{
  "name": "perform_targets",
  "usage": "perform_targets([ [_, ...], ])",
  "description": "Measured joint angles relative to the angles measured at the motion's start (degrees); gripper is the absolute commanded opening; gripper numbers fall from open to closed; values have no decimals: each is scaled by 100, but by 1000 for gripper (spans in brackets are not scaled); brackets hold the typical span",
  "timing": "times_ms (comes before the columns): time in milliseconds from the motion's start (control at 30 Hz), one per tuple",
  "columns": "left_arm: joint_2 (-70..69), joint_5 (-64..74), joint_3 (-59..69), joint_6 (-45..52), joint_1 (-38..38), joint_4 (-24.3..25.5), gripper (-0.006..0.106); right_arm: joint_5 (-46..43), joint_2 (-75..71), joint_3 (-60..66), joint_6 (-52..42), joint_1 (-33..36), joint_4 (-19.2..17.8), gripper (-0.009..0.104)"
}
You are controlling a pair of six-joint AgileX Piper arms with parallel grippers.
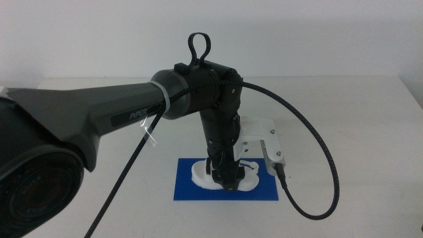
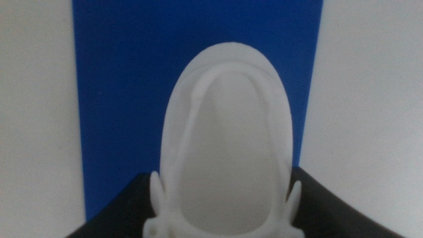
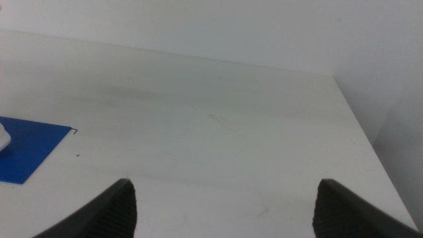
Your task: Use one arm to grab the shoe from the table and place it on the mat.
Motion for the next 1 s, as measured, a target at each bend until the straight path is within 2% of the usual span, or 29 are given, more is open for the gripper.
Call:
perform_targets([
  [167,0,0,0,42,0,150,9,0,0,0,0,0,0,78],
  [433,0,0,0,136,17,151,44,0,0,0,0,0,0,78],
  [467,0,0,0,150,17,151,60,0,0,0,0,0,0,78],
  [500,0,0,0,150,17,151,71,0,0,0,0,0,0,78],
  [700,0,0,0,150,17,170,83,0,0,0,0,0,0,78],
  [1000,-44,583,-317,119,22,201,85,0,0,0,0,0,0,78],
])
